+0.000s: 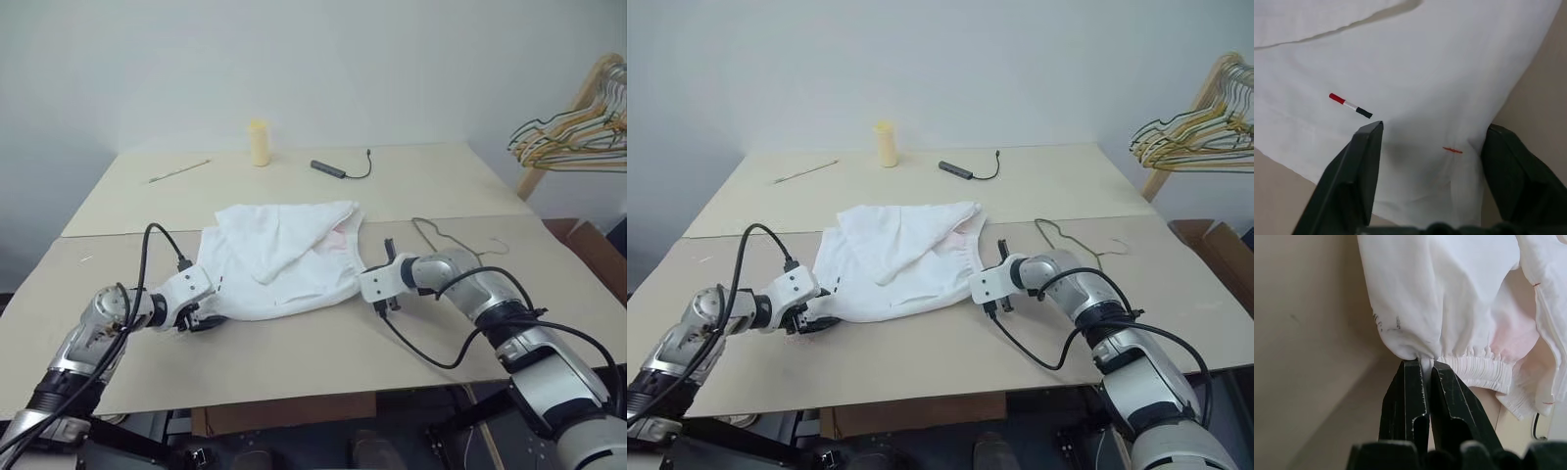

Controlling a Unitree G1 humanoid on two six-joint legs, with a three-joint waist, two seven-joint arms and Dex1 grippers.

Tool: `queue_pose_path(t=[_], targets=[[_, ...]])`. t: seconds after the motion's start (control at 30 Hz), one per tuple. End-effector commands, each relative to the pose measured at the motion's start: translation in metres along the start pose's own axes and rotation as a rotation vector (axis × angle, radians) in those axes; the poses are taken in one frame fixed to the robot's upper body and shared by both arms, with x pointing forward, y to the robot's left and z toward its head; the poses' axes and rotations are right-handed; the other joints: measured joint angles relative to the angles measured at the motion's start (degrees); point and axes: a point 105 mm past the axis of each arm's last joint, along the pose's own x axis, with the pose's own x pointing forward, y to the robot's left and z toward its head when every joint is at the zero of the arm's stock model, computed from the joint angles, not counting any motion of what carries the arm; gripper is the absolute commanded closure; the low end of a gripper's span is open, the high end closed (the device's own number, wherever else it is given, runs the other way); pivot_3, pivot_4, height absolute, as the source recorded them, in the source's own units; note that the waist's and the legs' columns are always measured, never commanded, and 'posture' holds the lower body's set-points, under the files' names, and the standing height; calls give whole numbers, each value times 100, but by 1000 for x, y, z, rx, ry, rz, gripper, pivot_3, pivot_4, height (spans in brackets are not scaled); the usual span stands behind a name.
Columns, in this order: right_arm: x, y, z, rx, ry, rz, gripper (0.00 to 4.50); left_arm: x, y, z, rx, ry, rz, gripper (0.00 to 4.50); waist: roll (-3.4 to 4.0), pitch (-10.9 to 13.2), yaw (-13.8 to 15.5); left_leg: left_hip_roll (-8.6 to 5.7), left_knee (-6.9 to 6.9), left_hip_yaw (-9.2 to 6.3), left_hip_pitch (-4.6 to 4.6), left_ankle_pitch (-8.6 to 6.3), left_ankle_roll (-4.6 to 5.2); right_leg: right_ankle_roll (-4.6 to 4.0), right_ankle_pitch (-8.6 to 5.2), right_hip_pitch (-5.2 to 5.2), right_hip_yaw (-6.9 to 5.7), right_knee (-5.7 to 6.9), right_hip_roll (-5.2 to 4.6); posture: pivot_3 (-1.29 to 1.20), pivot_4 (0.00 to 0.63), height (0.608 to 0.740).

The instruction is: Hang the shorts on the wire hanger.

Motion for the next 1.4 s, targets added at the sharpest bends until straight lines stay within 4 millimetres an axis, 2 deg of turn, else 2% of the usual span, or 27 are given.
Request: queue_pose_path(t=[0.03,0.23,0.43,0.5,0.57,0.63,0.77,0.83,0.93,1.0,1.07,1.13,1.17,1.2,1.23,1.3,1.33,1.4], targets=[[-7,-14,1,4,-5,-66,4500,1,1,-14,5,74,3,2440,0,0,0,0,0,0,3,0,0,-1,0,2,1,2,0,-22,0,740],[-6,-15,2,12,-5,-71,4500,-1,6,-13,23,78,43,4409,0,0,-1,1,0,0,14,0,0,-3,-2,6,7,10,4,-21,0,740],[-7,-13,6,4,-16,-76,4500,-14,6,-7,78,60,86,4482,0,0,-21,2,-1,1,10,0,0,-4,-3,1,10,9,5,-21,0,740],[-12,-8,12,-10,-43,-55,4500,-29,-9,2,113,18,24,4482,0,0,-73,5,-4,1,5,0,0,-5,-4,-5,11,9,6,-22,0,740],[-23,-5,23,-10,-95,-23,4500,-49,-26,17,133,-36,-45,4482,0,1,-90,11,-6,0,-12,-1,0,-6,-5,-18,11,5,8,-14,0,740],[-37,-5,32,-1,-136,23,4500,-66,-34,29,171,-43,-70,4482,-3,4,-80,14,-4,-2,-41,-2,-2,-5,-6,-44,10,2,6,-7,0,740],[-69,0,49,49,-215,199,4500,-91,-44,34,209,35,-147,4482,-4,9,28,14,0,1,-25,-2,-2,-4,-8,-31,5,4,6,-5,0,740],[-78,2,53,75,-236,267,4500,-95,-48,39,221,40,-180,4482,-3,9,71,17,-2,1,-4,-3,-2,-7,-16,-9,-3,2,8,-5,0,740],[-72,-14,54,183,-261,250,4500,-82,-31,50,222,4,-117,4482,-9,11,110,19,-4,5,35,-3,-2,17,-53,22,-5,4,9,-2,0,740],[-59,-52,48,317,-244,116,4500,-61,14,67,225,-37,103,4482,-1,16,153,25,-2,6,58,-3,-3,17,-54,46,-6,5,18,-3,0,740],[-46,-108,30,390,-123,-142,4500,-49,78,103,185,-112,430,4482,-5,17,180,27,6,4,87,5,-9,12,-45,79,-4,12,32,-6,0,740],[-47,-159,17,423,-24,-418,4500,-58,124,143,102,-223,666,4482,-20,20,168,31,4,-18,87,30,-46,-3,-24,79,-8,15,51,-8,0,740],[-57,-189,14,441,5,-593,4500,-74,147,169,59,-316,814,4482,-27,18,162,35,2,-32,61,42,-67,-44,9,54,-14,14,58,-9,0,740],[-73,-216,13,464,14,-767,4500,-95,165,191,38,-401,954,4482,-31,15,158,35,0,-34,37,45,-73,-49,16,26,-14,17,58,-10,0,740],[-91,-238,14,484,13,-938,4500,-119,177,211,50,-487,1090,4482,-34,13,156,35,-2,-39,-13,53,-93,-53,26,-31,-13,28,54,-11,0,740],[-131,-268,20,484,-41,-1215,4500,-170,181,245,70,-684,1275,4482,-37,5,96,35,-20,-38,-121,87,-157,-60,36,-153,-4,55,51,-12,0,740],[-150,-277,26,458,-87,-1318,4500,-193,177,256,89,-776,1324,4482,-37,4,73,33,-40,-37,-153,101,-219,-60,36,-212,-2,83,43,-12,0,740],[-171,-282,39,402,-176,-1422,4500,-221,164,266,142,-908,1355,4482,-38,3,4,21,-79,-34,-167,98,-225,-59,35,-247,-4,91,26,-19,0,740]])
